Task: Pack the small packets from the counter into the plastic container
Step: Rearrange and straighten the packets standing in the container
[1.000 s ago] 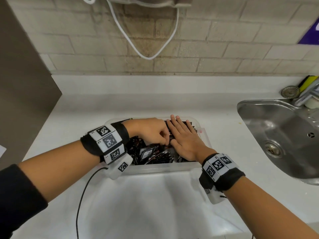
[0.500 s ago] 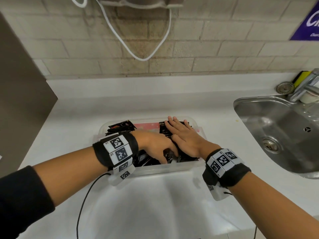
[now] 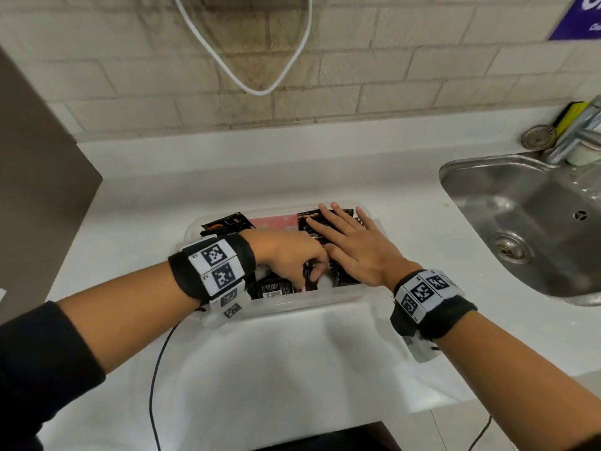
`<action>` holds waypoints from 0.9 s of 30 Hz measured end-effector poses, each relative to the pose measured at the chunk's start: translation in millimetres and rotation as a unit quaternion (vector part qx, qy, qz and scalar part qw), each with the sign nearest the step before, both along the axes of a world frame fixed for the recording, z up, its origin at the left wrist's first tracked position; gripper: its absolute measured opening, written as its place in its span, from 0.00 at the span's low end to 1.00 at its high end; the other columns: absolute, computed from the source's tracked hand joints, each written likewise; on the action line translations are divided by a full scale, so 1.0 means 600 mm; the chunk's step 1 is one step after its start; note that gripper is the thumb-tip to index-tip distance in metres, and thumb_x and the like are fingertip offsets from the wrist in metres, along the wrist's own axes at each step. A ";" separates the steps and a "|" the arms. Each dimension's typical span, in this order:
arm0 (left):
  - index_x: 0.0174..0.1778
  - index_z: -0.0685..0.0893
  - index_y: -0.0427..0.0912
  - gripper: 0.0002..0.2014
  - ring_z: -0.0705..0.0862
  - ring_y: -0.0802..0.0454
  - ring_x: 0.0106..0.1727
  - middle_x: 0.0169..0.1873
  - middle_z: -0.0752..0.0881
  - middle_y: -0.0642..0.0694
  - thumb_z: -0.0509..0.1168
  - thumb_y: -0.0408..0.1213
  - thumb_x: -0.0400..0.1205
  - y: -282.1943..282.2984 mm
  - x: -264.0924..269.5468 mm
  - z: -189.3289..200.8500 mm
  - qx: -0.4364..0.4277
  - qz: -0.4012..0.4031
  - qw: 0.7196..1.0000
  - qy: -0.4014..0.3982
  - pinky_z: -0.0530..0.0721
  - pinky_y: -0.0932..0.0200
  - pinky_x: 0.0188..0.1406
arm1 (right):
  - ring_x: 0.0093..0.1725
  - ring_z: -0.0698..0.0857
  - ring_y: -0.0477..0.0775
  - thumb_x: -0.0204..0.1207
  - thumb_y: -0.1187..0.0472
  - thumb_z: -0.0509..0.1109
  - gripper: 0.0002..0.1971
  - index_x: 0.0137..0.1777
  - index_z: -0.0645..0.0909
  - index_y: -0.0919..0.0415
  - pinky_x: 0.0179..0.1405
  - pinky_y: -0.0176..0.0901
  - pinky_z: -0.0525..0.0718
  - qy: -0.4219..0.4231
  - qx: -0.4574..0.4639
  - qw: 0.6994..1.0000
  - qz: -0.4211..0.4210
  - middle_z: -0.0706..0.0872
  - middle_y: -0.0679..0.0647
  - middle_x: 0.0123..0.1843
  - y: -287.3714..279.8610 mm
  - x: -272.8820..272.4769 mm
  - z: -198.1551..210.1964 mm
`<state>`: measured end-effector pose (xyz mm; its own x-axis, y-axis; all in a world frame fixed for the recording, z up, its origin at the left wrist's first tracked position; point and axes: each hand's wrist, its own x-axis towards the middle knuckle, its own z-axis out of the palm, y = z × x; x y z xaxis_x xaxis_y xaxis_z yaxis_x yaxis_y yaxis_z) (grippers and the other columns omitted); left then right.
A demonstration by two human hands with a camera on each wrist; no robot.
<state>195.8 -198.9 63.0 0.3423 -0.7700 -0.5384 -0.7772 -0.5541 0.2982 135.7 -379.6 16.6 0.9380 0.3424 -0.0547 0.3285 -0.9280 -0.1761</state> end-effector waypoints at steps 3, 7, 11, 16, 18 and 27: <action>0.61 0.80 0.50 0.19 0.77 0.58 0.38 0.40 0.80 0.56 0.76 0.39 0.76 0.009 -0.005 0.011 0.011 0.003 1.000 -0.006 0.68 0.68 0.27 | 0.87 0.37 0.46 0.88 0.48 0.43 0.27 0.87 0.47 0.39 0.85 0.60 0.38 -0.002 0.013 1.000 -0.007 0.42 0.45 0.89 0.001 -0.001 0.000; 0.72 0.76 0.48 0.27 0.82 0.49 0.49 0.50 0.83 0.49 0.76 0.43 0.77 0.009 -0.017 0.031 0.056 -0.014 0.998 -0.026 0.83 0.53 0.47 | 0.87 0.38 0.47 0.89 0.49 0.44 0.27 0.87 0.46 0.38 0.85 0.59 0.38 -0.005 0.008 1.000 -0.008 0.43 0.45 0.89 0.002 -0.001 -0.002; 0.64 0.84 0.47 0.21 0.83 0.46 0.56 0.47 0.87 0.49 0.75 0.47 0.76 0.005 -0.020 0.054 0.073 -0.041 0.995 -0.061 0.79 0.42 0.66 | 0.87 0.39 0.47 0.89 0.49 0.45 0.27 0.87 0.46 0.37 0.85 0.58 0.38 -0.009 0.008 1.000 -0.007 0.43 0.46 0.89 0.002 0.000 -0.004; 0.47 0.82 0.54 0.11 0.81 0.56 0.41 0.40 0.83 0.56 0.75 0.43 0.72 0.018 -0.008 0.072 -0.039 0.021 0.999 -0.022 0.81 0.55 0.41 | 0.87 0.39 0.48 0.89 0.48 0.46 0.27 0.86 0.45 0.37 0.85 0.58 0.39 -0.009 0.011 1.000 -0.010 0.43 0.47 0.89 0.001 0.002 -0.009; 0.49 0.81 0.53 0.12 0.79 0.61 0.35 0.36 0.82 0.58 0.74 0.41 0.73 0.026 0.000 0.076 -0.092 0.057 0.994 -0.013 0.77 0.58 0.36 | 0.88 0.40 0.48 0.89 0.47 0.46 0.26 0.86 0.50 0.39 0.86 0.57 0.39 -0.011 0.014 1.000 -0.018 0.43 0.46 0.89 0.002 0.005 -0.011; 0.45 0.92 0.58 0.12 0.86 0.48 0.52 0.49 0.88 0.52 0.65 0.37 0.81 0.050 0.023 0.072 -0.115 0.133 0.984 0.022 0.81 0.42 0.60 | 0.88 0.42 0.47 0.89 0.43 0.45 0.25 0.85 0.51 0.34 0.86 0.56 0.43 -0.013 0.038 0.999 -0.022 0.46 0.45 0.89 0.001 0.008 -0.012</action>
<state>209.6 -168.7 106.2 0.5275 -0.7603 -0.3790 -0.5976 -0.6492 0.4706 140.4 -378.8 9.6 0.9527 0.3039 -0.0054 0.2938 -0.9254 -0.2393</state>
